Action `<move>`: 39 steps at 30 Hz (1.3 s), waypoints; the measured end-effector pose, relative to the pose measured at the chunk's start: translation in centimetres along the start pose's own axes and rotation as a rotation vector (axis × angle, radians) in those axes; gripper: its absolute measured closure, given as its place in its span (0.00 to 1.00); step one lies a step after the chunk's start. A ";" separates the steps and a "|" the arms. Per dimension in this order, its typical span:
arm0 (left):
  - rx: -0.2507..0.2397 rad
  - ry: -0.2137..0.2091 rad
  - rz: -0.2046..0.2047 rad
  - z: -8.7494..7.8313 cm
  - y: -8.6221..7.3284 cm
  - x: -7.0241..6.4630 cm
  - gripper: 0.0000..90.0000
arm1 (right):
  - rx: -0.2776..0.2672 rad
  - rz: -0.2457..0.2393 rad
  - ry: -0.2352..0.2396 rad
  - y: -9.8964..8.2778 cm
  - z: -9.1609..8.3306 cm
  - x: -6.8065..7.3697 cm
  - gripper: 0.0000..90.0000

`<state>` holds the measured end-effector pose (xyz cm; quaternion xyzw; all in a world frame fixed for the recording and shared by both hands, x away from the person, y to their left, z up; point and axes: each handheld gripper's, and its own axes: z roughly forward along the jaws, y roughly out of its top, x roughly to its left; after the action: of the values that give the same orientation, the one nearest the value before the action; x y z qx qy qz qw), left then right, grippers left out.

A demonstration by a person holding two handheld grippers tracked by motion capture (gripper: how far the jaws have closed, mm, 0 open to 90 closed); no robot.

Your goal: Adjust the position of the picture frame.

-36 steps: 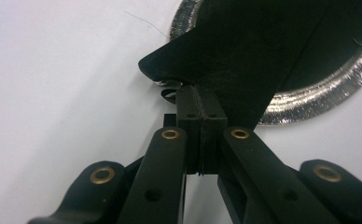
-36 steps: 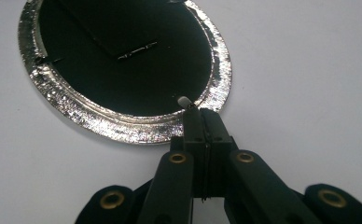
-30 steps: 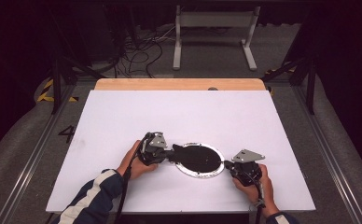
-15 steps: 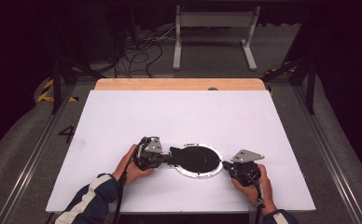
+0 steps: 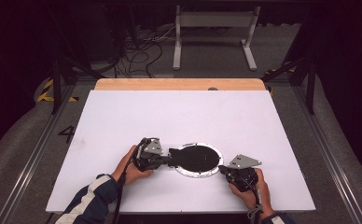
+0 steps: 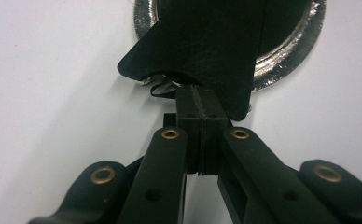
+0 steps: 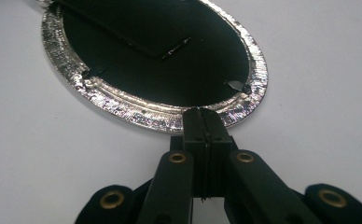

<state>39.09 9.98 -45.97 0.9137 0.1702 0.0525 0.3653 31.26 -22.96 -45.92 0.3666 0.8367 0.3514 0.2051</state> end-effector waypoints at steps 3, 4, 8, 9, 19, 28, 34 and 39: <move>-0.005 -0.008 -0.010 0.0 -0.1 0.0 1.00 | 0.001 0.005 -0.003 0.2 0.3 -0.3 1.00; -0.004 -0.009 -0.007 0.0 0.0 0.0 1.00 | 0.002 0.007 -0.002 0.3 0.3 -0.4 1.00; -0.005 -0.019 -0.010 0.0 -0.1 -0.2 1.00 | 0.004 0.011 -0.022 0.6 0.7 -0.7 1.00; -0.001 -0.016 -0.004 0.0 -0.1 -0.2 1.00 | 0.005 0.010 -0.028 0.7 0.8 -0.7 1.00; -0.004 -0.023 0.020 -0.1 -0.2 -0.3 1.00 | 0.017 0.047 -0.049 1.6 1.7 -1.6 1.00; -0.002 -0.001 0.048 0.0 -0.2 -0.6 1.00 | 0.018 0.031 -0.023 1.5 1.6 -1.3 1.00; -0.010 -0.007 0.030 0.0 -0.3 -0.6 1.00 | 0.017 0.014 0.004 1.3 1.3 -0.1 1.00; -0.022 -0.038 0.024 0.1 -0.3 -0.6 1.00 | 0.013 0.029 0.018 1.3 1.4 -0.4 1.00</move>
<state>38.46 9.97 -46.23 0.9124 0.1518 0.0413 0.3778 32.95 -21.98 -45.82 0.3767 0.8353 0.3525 0.1900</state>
